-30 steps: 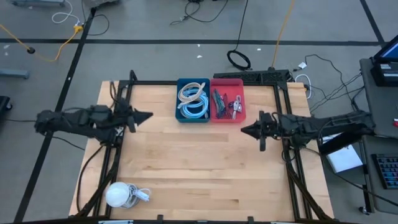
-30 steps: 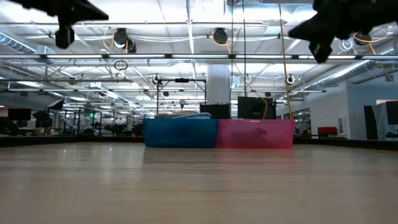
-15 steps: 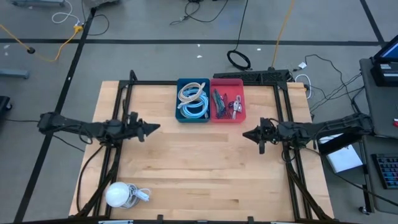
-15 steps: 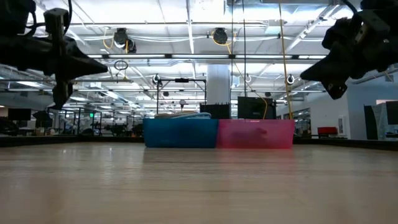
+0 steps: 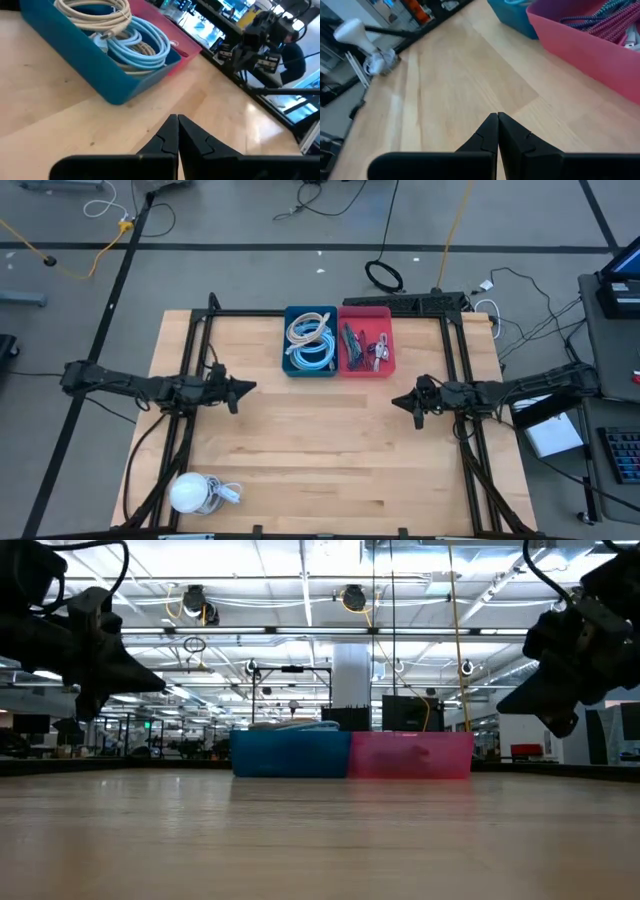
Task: Pick & Place USB Port
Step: Return to Home Position
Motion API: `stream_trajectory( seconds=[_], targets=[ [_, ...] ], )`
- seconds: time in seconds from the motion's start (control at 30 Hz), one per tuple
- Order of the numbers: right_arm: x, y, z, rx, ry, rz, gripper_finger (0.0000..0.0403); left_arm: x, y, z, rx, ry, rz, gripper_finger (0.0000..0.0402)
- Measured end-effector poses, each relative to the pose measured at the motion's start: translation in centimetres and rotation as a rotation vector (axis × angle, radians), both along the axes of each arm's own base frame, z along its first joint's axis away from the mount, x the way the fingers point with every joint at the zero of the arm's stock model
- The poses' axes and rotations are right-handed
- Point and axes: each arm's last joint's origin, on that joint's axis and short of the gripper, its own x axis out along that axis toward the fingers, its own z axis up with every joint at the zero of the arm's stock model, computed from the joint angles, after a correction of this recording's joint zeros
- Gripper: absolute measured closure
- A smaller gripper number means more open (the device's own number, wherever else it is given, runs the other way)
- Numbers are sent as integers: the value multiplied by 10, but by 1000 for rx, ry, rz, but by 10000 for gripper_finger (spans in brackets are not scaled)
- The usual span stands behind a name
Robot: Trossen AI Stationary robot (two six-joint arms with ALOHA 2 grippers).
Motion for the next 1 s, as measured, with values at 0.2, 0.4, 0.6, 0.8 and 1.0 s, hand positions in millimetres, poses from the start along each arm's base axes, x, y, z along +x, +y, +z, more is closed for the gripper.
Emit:
stream_trajectory(
  seconds=[0.2, 0.4, 0.6, 0.8, 1.0],
  targets=[
    [-1, 0, -2, 20, 11, -11, 403, 0, 0, 0, 10, 7, -1, 400],
    [-1, -1, -2, 8, 10, -27, 403, 0, 0, 0, 9, -1, -1, 386],
    [0, -1, 0, 8, -6, -27, 403, 0, 0, 2, 7, -16, -1, 381],
    [0, -1, 0, 8, -7, -26, 403, 1, 0, 2, 6, -20, -1, 381],
    [0, -1, 0, 8, -8, -26, 403, 1, 0, 2, 4, -22, 0, 380]
  ],
)
